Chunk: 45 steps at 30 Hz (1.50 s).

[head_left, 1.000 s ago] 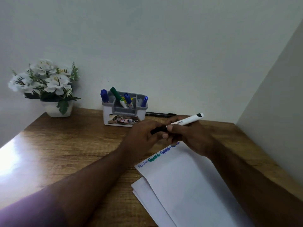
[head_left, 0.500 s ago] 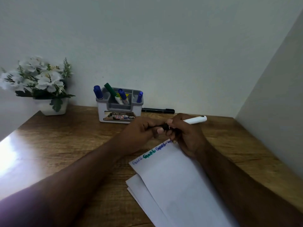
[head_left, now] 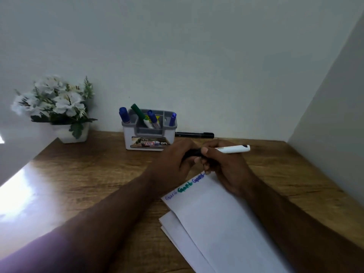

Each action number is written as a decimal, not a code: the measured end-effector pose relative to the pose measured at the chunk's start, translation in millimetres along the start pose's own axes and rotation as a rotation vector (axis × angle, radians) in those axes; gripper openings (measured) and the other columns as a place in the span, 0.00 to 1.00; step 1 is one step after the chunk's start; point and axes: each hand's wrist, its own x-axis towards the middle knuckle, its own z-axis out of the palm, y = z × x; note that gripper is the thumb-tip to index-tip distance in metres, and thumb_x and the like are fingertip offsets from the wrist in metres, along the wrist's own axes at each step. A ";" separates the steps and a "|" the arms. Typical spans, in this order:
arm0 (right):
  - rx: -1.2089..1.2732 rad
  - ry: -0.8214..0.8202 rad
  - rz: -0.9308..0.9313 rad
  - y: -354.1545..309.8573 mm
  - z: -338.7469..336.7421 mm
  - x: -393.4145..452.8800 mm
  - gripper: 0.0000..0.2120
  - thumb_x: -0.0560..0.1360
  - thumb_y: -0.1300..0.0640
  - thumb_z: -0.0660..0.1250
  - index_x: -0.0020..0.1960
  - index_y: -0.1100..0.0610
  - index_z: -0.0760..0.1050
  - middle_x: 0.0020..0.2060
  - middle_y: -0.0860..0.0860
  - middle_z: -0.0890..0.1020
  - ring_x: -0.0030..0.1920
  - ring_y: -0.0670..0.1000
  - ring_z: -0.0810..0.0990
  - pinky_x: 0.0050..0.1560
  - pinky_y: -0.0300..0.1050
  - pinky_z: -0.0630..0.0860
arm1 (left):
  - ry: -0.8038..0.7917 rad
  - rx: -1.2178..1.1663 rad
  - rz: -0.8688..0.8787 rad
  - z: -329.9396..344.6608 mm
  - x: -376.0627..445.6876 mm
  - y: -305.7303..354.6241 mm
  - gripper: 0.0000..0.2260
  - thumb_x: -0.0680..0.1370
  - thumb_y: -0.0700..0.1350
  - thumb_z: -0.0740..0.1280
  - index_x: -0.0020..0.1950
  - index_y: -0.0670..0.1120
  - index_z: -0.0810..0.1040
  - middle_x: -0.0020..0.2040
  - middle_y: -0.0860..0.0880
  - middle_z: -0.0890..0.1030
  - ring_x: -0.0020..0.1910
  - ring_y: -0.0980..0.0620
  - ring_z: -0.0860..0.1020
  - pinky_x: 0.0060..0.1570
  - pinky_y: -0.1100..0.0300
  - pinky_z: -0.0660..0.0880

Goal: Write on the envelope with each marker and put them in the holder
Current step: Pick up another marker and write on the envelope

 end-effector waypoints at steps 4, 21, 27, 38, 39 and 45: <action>-0.025 -0.038 -0.103 4.9 -1.6 5.5 0.04 0.71 0.67 0.70 0.43 0.60 0.77 0.32 0.57 0.81 0.29 0.51 0.79 0.28 0.40 0.74 | 0.003 -0.265 -0.103 1.3 -0.2 9.1 0.07 0.79 0.44 0.64 0.56 0.53 0.73 0.47 0.59 0.77 0.46 0.61 0.77 0.42 0.70 0.72; -0.137 0.010 -0.175 7.0 4.6 8.4 0.12 0.70 0.51 0.72 0.34 0.55 0.74 0.28 0.58 0.79 0.24 0.53 0.74 0.21 0.39 0.69 | 0.005 -0.084 -0.003 4.9 3.8 5.3 0.05 0.81 0.44 0.59 0.53 0.44 0.73 0.42 0.55 0.74 0.42 0.61 0.72 0.40 0.72 0.66; -0.125 -0.021 -0.063 5.7 3.6 6.2 0.13 0.77 0.57 0.65 0.36 0.59 0.79 0.28 0.56 0.81 0.23 0.52 0.77 0.23 0.41 0.74 | -0.086 -0.053 -0.028 4.1 2.8 4.2 0.09 0.81 0.46 0.58 0.59 0.48 0.73 0.40 0.61 0.73 0.39 0.66 0.75 0.38 0.75 0.68; 0.182 0.137 -0.087 -12.6 -19.3 17.3 0.08 0.76 0.57 0.63 0.42 0.61 0.77 0.23 0.55 0.79 0.20 0.48 0.74 0.23 0.36 0.70 | -0.073 -0.025 -0.474 -11.5 4.5 7.6 0.31 0.64 0.68 0.70 0.61 0.56 0.65 0.35 0.57 0.73 0.32 0.61 0.71 0.29 0.64 0.66; 0.203 0.158 -0.084 -17.5 -24.5 17.8 0.10 0.77 0.55 0.62 0.44 0.60 0.78 0.23 0.54 0.78 0.21 0.47 0.74 0.23 0.36 0.70 | -0.134 0.028 -0.446 -9.7 4.0 9.7 0.32 0.64 0.70 0.69 0.61 0.58 0.65 0.36 0.58 0.73 0.34 0.61 0.71 0.31 0.63 0.67; 0.223 0.120 -0.149 -34.6 -54.2 22.7 0.03 0.73 0.60 0.68 0.40 0.57 0.76 0.29 0.51 0.75 0.27 0.45 0.71 0.25 0.36 0.67 | -0.562 0.200 -0.335 3.4 0.7 20.4 0.37 0.65 0.71 0.67 0.71 0.60 0.66 0.66 0.55 0.73 0.56 0.56 0.69 0.52 0.60 0.66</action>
